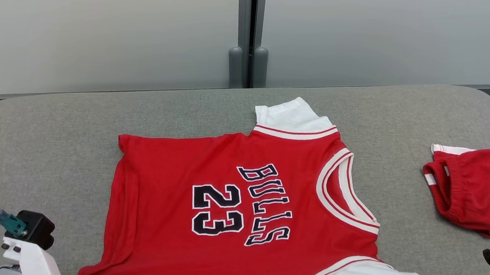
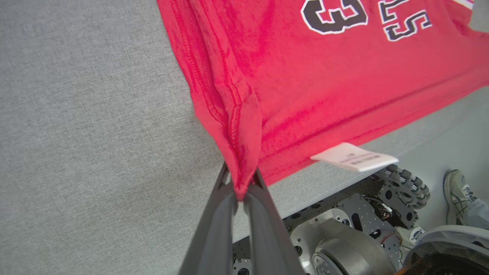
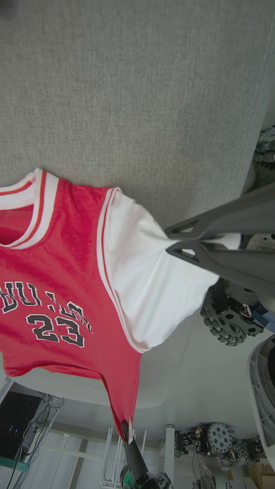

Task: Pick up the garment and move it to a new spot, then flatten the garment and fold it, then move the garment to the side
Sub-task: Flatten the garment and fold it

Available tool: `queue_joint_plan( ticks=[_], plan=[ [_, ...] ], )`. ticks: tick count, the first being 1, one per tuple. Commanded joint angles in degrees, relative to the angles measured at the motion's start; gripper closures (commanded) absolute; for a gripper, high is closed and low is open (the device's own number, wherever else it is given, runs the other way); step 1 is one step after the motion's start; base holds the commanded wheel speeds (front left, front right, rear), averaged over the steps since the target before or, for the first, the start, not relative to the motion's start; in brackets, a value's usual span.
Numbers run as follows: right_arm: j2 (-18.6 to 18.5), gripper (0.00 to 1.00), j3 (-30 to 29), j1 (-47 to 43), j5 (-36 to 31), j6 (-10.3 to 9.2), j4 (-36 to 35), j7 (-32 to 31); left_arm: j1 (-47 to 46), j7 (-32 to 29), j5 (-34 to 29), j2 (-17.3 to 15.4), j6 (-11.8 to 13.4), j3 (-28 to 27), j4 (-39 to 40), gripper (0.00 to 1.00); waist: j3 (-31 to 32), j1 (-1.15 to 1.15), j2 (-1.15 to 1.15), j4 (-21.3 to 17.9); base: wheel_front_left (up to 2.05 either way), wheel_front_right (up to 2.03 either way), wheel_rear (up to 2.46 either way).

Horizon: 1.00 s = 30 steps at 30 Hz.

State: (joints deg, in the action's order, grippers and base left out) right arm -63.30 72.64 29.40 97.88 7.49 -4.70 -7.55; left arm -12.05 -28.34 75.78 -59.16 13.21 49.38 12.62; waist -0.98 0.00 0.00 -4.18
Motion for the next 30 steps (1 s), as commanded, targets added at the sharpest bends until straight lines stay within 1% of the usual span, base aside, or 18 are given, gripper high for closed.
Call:
queue_joint_plan(
  ticks=[1, 4, 6, 12, 16, 17, 22, 27, 30],
  plan=[
    [-0.6, 1.00, 0.1, 0.1, 0.2, 0.01, -0.1, -0.1, 0.6, -0.5, 0.2, -0.9, 0.7, -0.2, 0.4, 1.00, -0.2, 0.00, 0.00, 0.0, 0.00, 0.00, 0.00],
    [-0.1, 1.00, 0.2, 1.4, 0.0, 0.01, -0.2, -0.5, -0.5, -1.9, 0.6, -1.0, 1.4, -0.2, 1.6, 1.00, -0.9, 0.00, 0.00, -0.1, 0.00, 0.00, 0.00],
    [0.7, 1.00, 0.3, 2.6, -0.5, 0.01, 0.3, -1.5, -1.8, -3.0, -0.3, -1.2, 1.4, -0.1, 1.8, 1.00, -1.5, 0.00, 0.00, -0.3, 0.00, 0.00, 0.00],
    [4.9, 1.00, 0.4, 7.0, 0.3, 0.01, 4.5, -5.2, -5.6, -8.2, -0.5, -0.2, -0.4, 0.8, 0.9, 1.00, -3.3, 0.00, 0.00, -0.5, 0.00, 0.00, 0.00],
    [7.0, 1.00, 0.5, 10.2, 1.5, 0.01, 7.6, -6.8, -9.1, -12.0, -1.0, 1.5, -1.6, 1.5, -1.2, 1.00, -4.4, 0.00, 0.00, -0.1, 0.00, 0.00, 0.00],
    [7.0, 1.00, 0.5, 10.2, 1.5, 0.01, 7.6, -6.8, -9.1, -12.0, -1.0, 1.5, -1.6, 1.5, -1.2, 1.00, -4.4, 0.00, 0.00, -0.1, 0.00, 0.00, 0.00],
    [9.8, 1.00, 0.6, 13.8, 3.8, 0.01, 10.5, -7.6, -13.5, -16.3, -2.2, 3.5, -3.0, 2.5, -4.2, 1.00, -5.4, 0.00, 0.00, 0.2, 0.00, 0.00, 0.00],
    [12.8, 1.00, 0.7, 17.2, 4.6, 0.02, 14.2, -9.0, -17.1, -19.4, -2.6, 5.4, -4.3, 3.0, -7.6, 1.00, -6.5, 0.00, 0.00, 0.4, 0.00, 0.00, 0.00],
    [14.4, 1.00, 0.7, 18.9, 4.9, 0.02, 16.6, -10.0, -19.3, -21.5, -2.2, 7.1, -5.3, 3.3, -10.0, 1.00, -7.2, 0.00, 0.00, 0.6, 0.00, 0.00, 0.00]
  ],
)
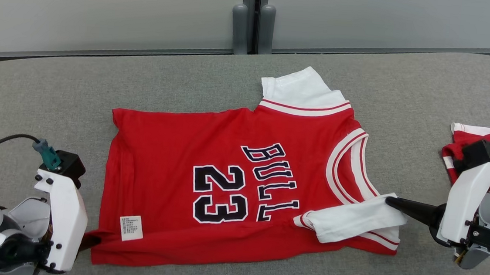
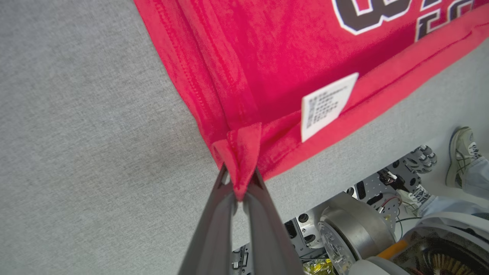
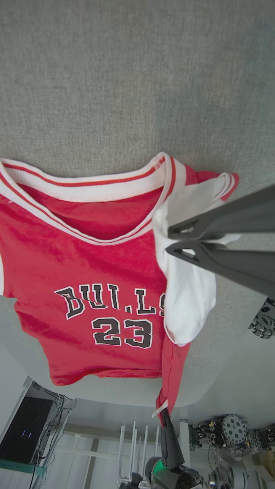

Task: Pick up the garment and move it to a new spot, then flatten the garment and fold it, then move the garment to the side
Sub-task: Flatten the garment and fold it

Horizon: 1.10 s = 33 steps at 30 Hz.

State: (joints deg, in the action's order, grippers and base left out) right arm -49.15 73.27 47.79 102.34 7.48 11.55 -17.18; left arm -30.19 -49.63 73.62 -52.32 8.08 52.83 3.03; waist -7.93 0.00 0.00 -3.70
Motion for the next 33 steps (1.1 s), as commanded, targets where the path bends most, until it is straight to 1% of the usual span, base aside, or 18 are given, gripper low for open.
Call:
queue_joint_plan(
  ticks=[1, 11, 12, 13, 14, 16, 17, 18, 19, 20, 21, 22, 24, 26, 31, 32, 33],
  plan=[
    [0.8, 1.00, 0.1, 1.0, 0.6, 0.03, 1.2, -0.7, -1.9, -0.6, 0.0, 0.8, -0.5, -0.2, -1.3, 1.00, -0.5, 0.00, 0.00, 0.1, 0.00, 0.00, 0.00],
    [5.4, 1.00, 0.1, 4.1, 0.4, 0.03, 8.2, -2.8, -8.3, -4.3, -0.7, 6.4, -2.6, 0.6, -10.8, 1.00, -2.1, 0.00, 0.00, -0.5, 0.00, 0.00, 0.00],
    [5.9, 0.98, 0.2, 4.3, 0.3, 0.03, 8.7, -2.9, -8.7, -4.5, -0.7, 6.8, -2.8, 0.7, -11.7, 1.00, -2.2, 0.00, 0.00, -0.7, 0.00, 0.00, 0.00],
    [6.3, 0.94, 0.2, 4.6, 0.2, 0.03, 9.2, -2.9, -9.2, -4.6, -0.7, 7.2, -3.1, 0.7, -12.5, 1.00, -2.3, 0.00, 0.00, -0.8, 0.00, 0.00, 0.00],
    [6.8, 0.92, 0.2, 4.7, 0.2, 0.02, 9.6, -2.9, -9.6, -4.6, -0.8, 7.6, -3.2, 0.6, -13.4, 1.00, -2.4, 0.00, 0.00, -1.0, 0.00, 0.00, 0.00],
    [7.9, 0.93, 0.2, 5.0, 0.1, 0.03, 10.6, -3.0, -10.0, -4.4, -0.8, 8.3, -3.6, 0.7, -15.2, 1.00, -2.5, 0.00, 0.00, -1.2, 0.00, 0.00, 0.00],
    [8.5, 0.90, 0.2, 5.1, 0.2, 0.03, 11.0, -2.9, -10.2, -3.9, -1.1, 8.7, -3.8, 0.6, -16.1, 1.00, -2.5, 0.00, 0.00, -1.3, 0.00, 0.00, 0.00],
    [9.0, 0.87, 0.2, 5.2, 0.5, 0.03, 11.3, -2.6, -10.4, -3.8, -1.3, 9.1, -4.1, 0.6, -16.9, 0.76, -2.6, 0.00, 0.00, -1.4, 0.00, 0.00, 0.00],
    [9.4, 0.78, 0.2, 5.4, 0.7, 0.03, 11.6, -2.2, -10.5, -3.5, -1.3, 9.4, -4.3, 0.7, -17.7, 0.38, -2.5, 0.00, 0.00, -1.4, 0.00, 0.00, 0.00],
    [9.7, 0.64, 0.2, 5.5, 0.7, 0.03, 11.9, -1.8, -10.7, -3.0, -1.7, 9.5, -4.5, 0.7, -18.4, 0.00, -2.5, 0.00, 0.00, -1.4, 0.00, 0.00, 0.00],
    [10.1, 0.24, 0.0, 5.5, 0.7, 0.03, 12.2, -1.1, -10.8, -2.3, -1.9, 9.8, -4.6, 0.5, -19.2, 0.00, -2.5, 0.00, 0.00, -1.5, 0.00, 0.00, 0.00],
    [10.3, 0.00, -0.2, 5.5, 0.5, 0.03, 12.3, -0.2, -10.9, -1.8, -2.1, 10.1, -4.9, 0.5, -19.8, 0.00, -2.4, 0.00, 0.00, -1.5, 0.00, 0.00, 0.00],
    [10.6, 0.00, -1.0, 5.4, 0.0, 0.03, 11.9, 2.2, -11.2, -0.7, -2.6, 10.1, -5.6, 0.2, -20.6, 0.00, -1.9, 0.00, 0.00, -1.4, 0.00, 0.00, 0.00],
    [10.2, 0.00, -2.4, 4.9, -0.7, 0.03, 11.1, 5.9, -11.5, 1.4, -2.7, 9.8, -6.2, -0.7, -21.1, 0.00, -1.3, 0.00, 0.00, -1.3, 0.00, 0.00, 0.00],
    [8.9, 0.00, -4.7, 2.0, -4.3, 0.03, 7.8, 16.1, -9.6, 9.3, -3.6, 8.5, -7.3, -3.7, -20.7, 0.00, 1.0, 0.00, 0.00, -1.0, 0.00, 0.00, 0.00],
    [8.9, 0.00, -4.7, 2.0, -4.3, 0.03, 7.8, 16.1, -9.6, 9.3, -3.6, 8.5, -7.3, -3.7, -20.7, 0.00, 1.0, 0.00, 0.00, -1.0, 0.00, 0.00, 0.00],
    [8.6, 0.00, -5.2, 1.3, -5.1, 0.03, 6.8, 18.4, -8.8, 11.3, -3.9, 8.2, -7.4, -4.2, -20.4, 0.00, 1.5, 0.00, 0.00, -0.9, 0.00, 0.00, 0.00]
  ],
)
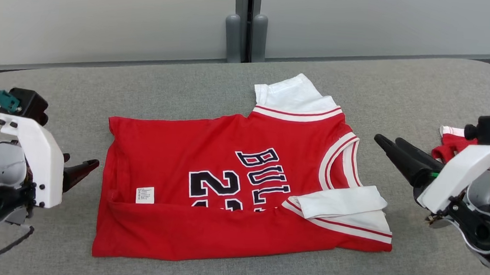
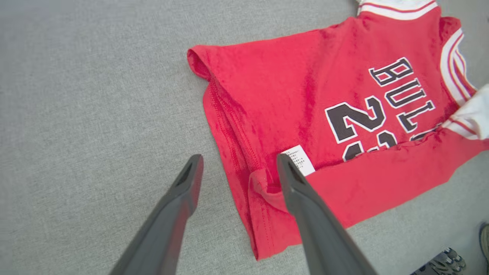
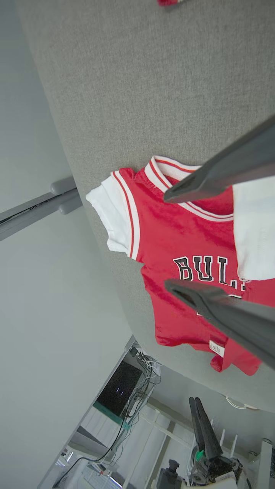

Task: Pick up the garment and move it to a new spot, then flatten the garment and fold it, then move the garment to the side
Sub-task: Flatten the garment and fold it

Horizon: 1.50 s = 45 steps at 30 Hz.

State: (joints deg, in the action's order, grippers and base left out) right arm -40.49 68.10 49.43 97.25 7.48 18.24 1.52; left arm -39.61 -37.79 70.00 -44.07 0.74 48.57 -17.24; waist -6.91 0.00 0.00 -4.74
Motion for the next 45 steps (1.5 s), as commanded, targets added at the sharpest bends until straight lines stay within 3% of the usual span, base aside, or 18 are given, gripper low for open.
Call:
queue_joint_plan(
  ticks=[1, 3, 4, 8, 11, 17, 21, 25, 32, 37, 45],
  plan=[
    [-0.7, 0.00, -0.4, -1.3, -0.7, 0.03, -0.4, 1.8, 1.5, 1.5, -0.7, -0.4, -0.2, -0.3, 0.3, 0.00, 0.9, 0.00, 0.00, 0.2, 0.00, 0.00, 0.00],
    [-1.6, 0.00, -1.1, -3.1, -2.7, 0.03, -1.7, 6.6, 3.3, 6.5, -1.5, -1.0, 0.1, -1.6, 1.8, 0.00, 1.6, 0.00, 0.00, 0.4, 0.00, 0.00, 0.00],
    [-2.0, 0.00, -1.9, -5.1, -4.2, 0.03, -2.2, 10.6, 5.4, 12.6, -2.4, -1.1, 0.5, -3.1, 3.8, 0.00, 2.1, 0.00, 0.00, 0.6, 0.00, 0.00, 0.00],
    [-1.9, 0.00, -5.7, -9.3, -8.6, 0.03, -1.0, 13.6, 11.6, 27.5, -3.9, -1.0, 2.2, -7.4, 6.9, 0.00, 2.8, 0.00, 0.00, 0.9, 0.00, 0.00, 0.00],
    [-0.1, 0.00, -14.2, -13.9, -13.8, 0.03, -0.3, 13.7, 16.6, 36.6, -5.5, -0.6, 5.6, -9.6, 9.5, 0.00, 2.9, 0.00, 0.00, 1.0, 0.00, 0.00, 0.00],
    [4.1, 0.00, -26.7, -27.1, -25.6, 0.03, -1.1, 13.7, 26.2, 48.7, -9.7, 1.1, 15.3, -10.9, 15.1, 0.00, 2.3, 0.00, 0.00, 1.5, 0.00, 0.00, 0.00],
    [6.3, 0.00, -30.4, -33.1, -30.9, 0.03, -0.3, 13.7, 30.3, 51.2, -11.9, 2.4, 19.8, -10.9, 17.4, 0.00, 1.8, 0.00, 0.00, 1.3, 0.00, 0.00, 0.00],
    [8.4, 0.00, -31.1, -36.3, -32.0, 0.03, 0.5, 11.2, 32.5, 52.6, -15.3, 4.7, 21.8, -10.8, 16.4, 0.00, 1.5, 0.00, 0.00, 1.2, 0.00, 0.00, 0.00],
    [12.0, 0.00, -32.1, -37.9, -33.5, 0.03, 4.2, 5.6, 33.9, 51.9, -15.3, 7.9, 19.3, -8.7, 10.5, 0.00, 1.4, 0.00, 0.00, 1.0, 0.00, 0.00, 0.00],
    [13.9, 0.00, -33.2, -37.7, -34.8, 0.03, 6.6, 2.8, 32.0, 45.9, -14.4, 8.1, 16.8, -5.5, 7.6, 0.00, 1.4, 0.00, 0.00, 1.2, 0.00, 0.00, 0.00],
    [16.6, 0.00, -34.2, -36.9, -35.9, 0.03, 8.0, 0.0, 30.1, 40.5, -13.3, 9.0, 15.4, -3.6, 4.4, 0.00, 1.6, 0.00, 0.00, 1.2, 0.00, 0.00, 0.00]
  ],
)
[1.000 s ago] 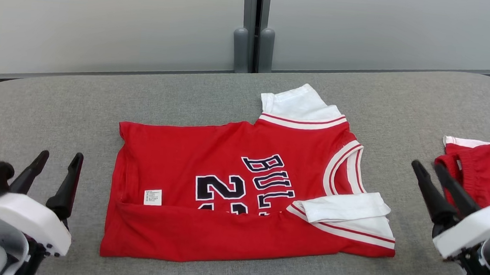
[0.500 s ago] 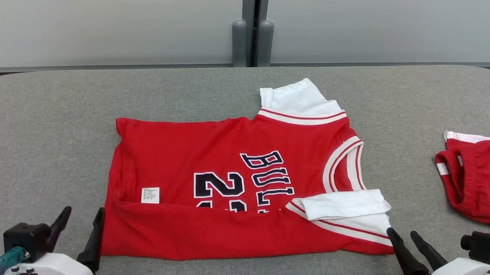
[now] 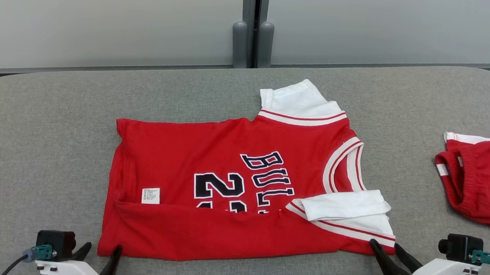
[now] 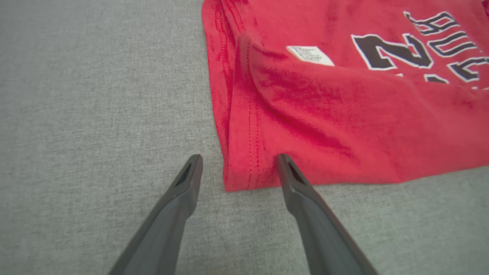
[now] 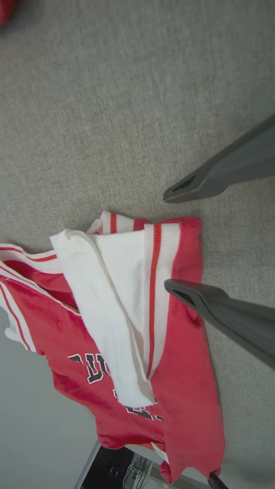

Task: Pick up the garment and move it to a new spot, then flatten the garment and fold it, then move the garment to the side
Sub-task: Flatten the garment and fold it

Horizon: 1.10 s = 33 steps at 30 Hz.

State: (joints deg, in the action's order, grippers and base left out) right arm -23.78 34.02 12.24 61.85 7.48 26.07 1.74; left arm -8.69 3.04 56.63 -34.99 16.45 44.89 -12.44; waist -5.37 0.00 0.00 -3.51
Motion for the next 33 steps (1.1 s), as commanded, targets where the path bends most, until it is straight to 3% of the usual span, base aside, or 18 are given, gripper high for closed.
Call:
queue_joint_plan(
  ticks=[1, 6, 8, 9, 10, 11, 12, 21, 33],
  plan=[
    [0.2, 0.00, -0.2, 0.6, -0.7, 0.03, 0.4, -0.6, -0.9, -1.3, 0.6, 0.1, -0.5, 0.5, -0.7, 0.00, 0.0, 0.00, 0.00, -0.2, 0.00, 0.00, 0.00],
    [1.8, 0.00, -0.3, 1.5, -1.1, 0.03, 1.3, -1.9, -1.4, -3.7, 1.5, 0.5, -0.6, 1.0, -1.8, 0.00, 0.0, 0.00, 0.00, -0.5, 0.00, 0.00, 0.00],
    [2.4, 0.23, -0.2, 1.8, -1.0, 0.03, 1.7, -2.4, -1.5, -4.0, 2.1, 0.9, -0.9, 0.9, -2.2, 0.00, 0.0, 0.00, 0.00, -0.4, 0.00, 0.00, 0.00],
    [2.7, 0.45, 0.0, 1.9, -0.8, 0.03, 1.8, -2.9, -1.6, -4.3, 2.2, 1.1, -1.2, 1.0, -2.4, 0.13, 0.0, 0.00, 0.00, -0.4, 0.00, 0.00, 0.00],
    [2.9, 0.56, 0.1, 2.1, -0.8, 0.03, 1.8, -3.1, -1.8, -4.6, 2.2, 1.1, -1.2, 1.2, -2.6, 0.44, 0.1, 0.00, 0.00, -0.4, 0.00, 0.00, 0.00],
    [3.1, 0.73, 0.2, 2.2, -0.6, 0.03, 1.8, -3.3, -2.0, -4.8, 2.3, 1.2, -1.4, 1.3, -2.9, 0.68, 0.1, 0.00, 0.00, -0.3, 0.00, 0.00, 0.00],
    [3.3, 1.00, 0.1, 2.4, -0.2, 0.03, 1.6, -3.2, -2.1, -4.9, 2.4, 1.4, -1.6, 1.3, -3.1, 1.00, 0.0, 0.00, 0.00, -0.3, 0.00, 0.00, 0.00],
    [1.2, 1.00, 0.3, 3.2, 1.4, 0.03, -0.9, -4.3, -1.4, -5.1, 2.1, 0.1, -1.1, 1.3, -1.4, 1.00, 1.3, 0.00, 0.00, 0.0, 0.00, 0.00, 0.00],
    [-5.6, 1.00, -0.8, -2.1, 2.3, 0.02, -9.0, -11.5, 3.3, -8.9, 2.8, -5.7, 2.0, 2.0, 9.3, 1.00, 3.2, 0.00, 0.00, 0.0, 0.00, 0.00, 0.00]
  ],
)
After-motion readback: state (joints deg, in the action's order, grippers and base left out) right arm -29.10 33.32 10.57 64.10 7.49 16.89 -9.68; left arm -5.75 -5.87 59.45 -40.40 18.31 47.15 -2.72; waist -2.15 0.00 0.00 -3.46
